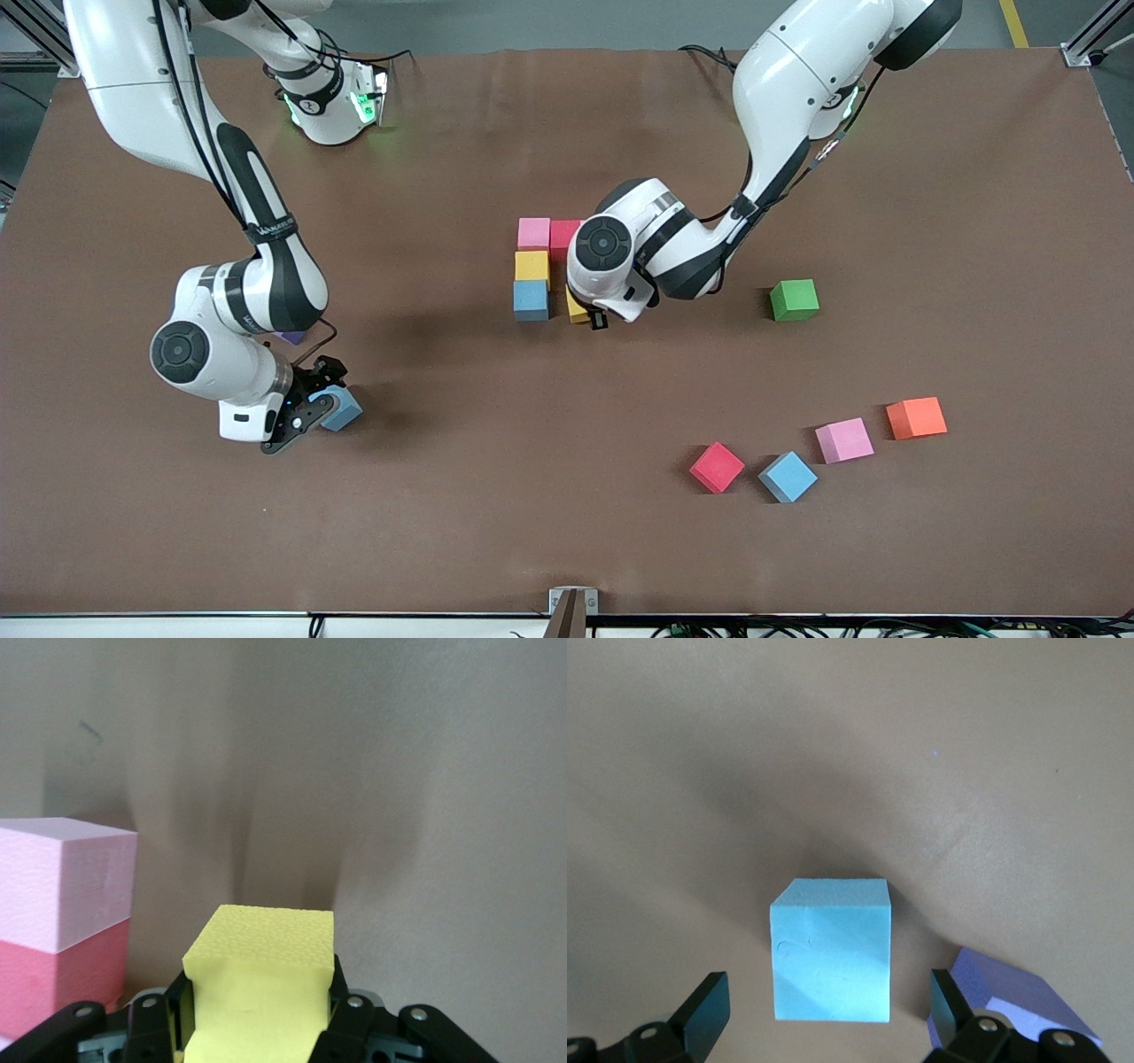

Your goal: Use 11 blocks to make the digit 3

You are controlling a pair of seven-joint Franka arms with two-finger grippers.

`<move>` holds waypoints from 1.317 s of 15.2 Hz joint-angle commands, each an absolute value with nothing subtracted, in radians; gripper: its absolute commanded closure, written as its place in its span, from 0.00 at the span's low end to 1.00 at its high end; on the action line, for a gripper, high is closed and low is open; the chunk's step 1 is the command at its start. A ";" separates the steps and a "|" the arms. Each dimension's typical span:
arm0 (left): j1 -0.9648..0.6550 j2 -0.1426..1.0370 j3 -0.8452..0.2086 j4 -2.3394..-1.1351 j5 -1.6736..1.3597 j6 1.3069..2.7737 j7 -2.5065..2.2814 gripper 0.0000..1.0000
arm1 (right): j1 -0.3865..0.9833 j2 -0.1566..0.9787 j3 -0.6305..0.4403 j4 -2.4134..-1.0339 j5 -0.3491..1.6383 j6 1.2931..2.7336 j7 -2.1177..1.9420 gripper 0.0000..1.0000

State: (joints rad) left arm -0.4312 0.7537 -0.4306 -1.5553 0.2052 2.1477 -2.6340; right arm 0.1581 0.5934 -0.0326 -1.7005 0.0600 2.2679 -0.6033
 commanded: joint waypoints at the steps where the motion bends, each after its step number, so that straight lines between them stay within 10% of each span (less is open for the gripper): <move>1: -0.460 0.770 -0.420 -1.562 0.271 2.171 -2.681 0.83 | 0.140 0.603 -0.015 -1.710 0.046 2.293 -0.617 0.00; 9: -0.494 0.781 -0.420 -1.559 0.287 2.237 -2.671 0.85 | 0.138 0.667 -0.015 -1.689 0.046 2.339 -0.615 0.04; 13: -0.494 0.805 -0.420 -1.559 0.334 2.278 -2.665 0.89 | 0.141 0.667 -0.014 -1.686 0.057 2.336 -0.609 0.71; 20: -0.503 0.818 -0.420 -1.554 0.365 2.279 -2.665 0.91 | 0.178 0.667 -0.014 -1.570 0.060 2.284 -0.518 0.81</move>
